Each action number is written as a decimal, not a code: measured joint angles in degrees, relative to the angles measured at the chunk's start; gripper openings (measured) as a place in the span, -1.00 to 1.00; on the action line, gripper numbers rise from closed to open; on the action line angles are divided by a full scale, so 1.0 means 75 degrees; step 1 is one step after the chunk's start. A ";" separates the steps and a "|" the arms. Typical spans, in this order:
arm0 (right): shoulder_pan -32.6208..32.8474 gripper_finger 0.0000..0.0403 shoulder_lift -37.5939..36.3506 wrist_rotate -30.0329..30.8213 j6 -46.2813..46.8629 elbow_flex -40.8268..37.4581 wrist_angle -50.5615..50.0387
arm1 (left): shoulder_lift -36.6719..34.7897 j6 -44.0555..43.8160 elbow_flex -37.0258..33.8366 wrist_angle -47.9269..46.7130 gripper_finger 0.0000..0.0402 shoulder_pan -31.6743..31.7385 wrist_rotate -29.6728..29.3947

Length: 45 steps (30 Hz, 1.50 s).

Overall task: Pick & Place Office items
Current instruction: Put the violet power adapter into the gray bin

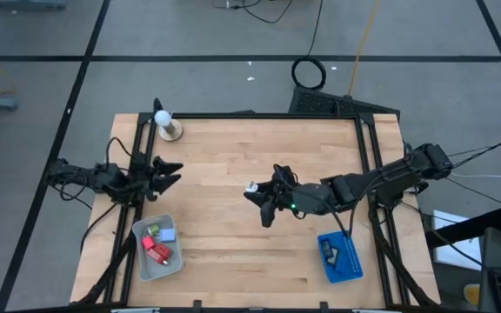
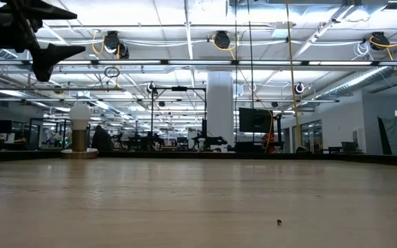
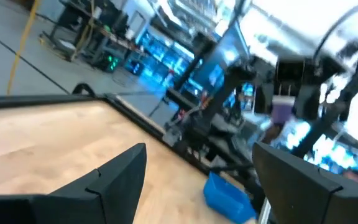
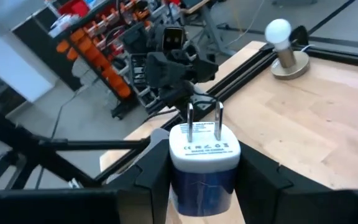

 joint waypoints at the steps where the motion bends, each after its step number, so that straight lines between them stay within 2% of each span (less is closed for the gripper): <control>1: -0.0046 -0.36 0.0000 -0.0127 -0.0089 0.0000 0.0000 | 0.0008 0.0028 0.0000 -0.0127 0.46 0.0000 0.0071; 5: -0.0189 -0.36 0.0000 -0.0357 -0.0339 0.0000 0.0002 | 0.0010 0.0521 0.0000 -0.0370 0.46 0.0000 -0.0387; 18: -0.0260 -0.36 0.0000 -0.0558 -0.0509 0.0000 0.0004 | 0.0055 0.0593 0.0000 -0.0363 0.46 0.0000 -0.0749; 20: -0.0291 -0.36 0.0000 -0.0561 -0.0519 0.0000 0.0006 | 0.0057 0.0712 0.0000 -0.0222 0.46 0.0000 -0.0608; 23: -0.0389 -0.36 0.0000 -0.0665 -0.0296 0.0000 0.0006 | 0.0157 0.1314 0.0004 0.0359 0.46 -0.0001 0.0187; 28: -0.0645 -0.36 0.0013 -0.1168 0.0339 0.0000 0.0020 | 0.0776 0.2771 0.0006 0.1469 0.46 0.0000 0.0685; 35: -0.1048 -0.36 0.0181 -0.2021 0.1581 0.0003 0.0600 | 0.2365 0.4819 0.0011 0.2898 0.46 0.0000 0.0595; 40: -0.1236 -0.36 0.0426 -0.2544 0.2161 -0.0019 0.0968 | 0.3540 0.4962 0.0274 0.3397 0.46 0.0007 -0.0325; 43: -0.1345 -0.36 0.0622 -0.2599 0.2507 0.0014 0.1256 | 0.3979 0.4731 0.0516 0.3467 0.46 0.0000 -0.0414; 45: -0.1356 -0.36 0.0703 -0.2764 0.2752 -0.0029 0.1295 | 0.4161 0.4707 0.0623 0.3438 0.46 -0.0006 -0.0192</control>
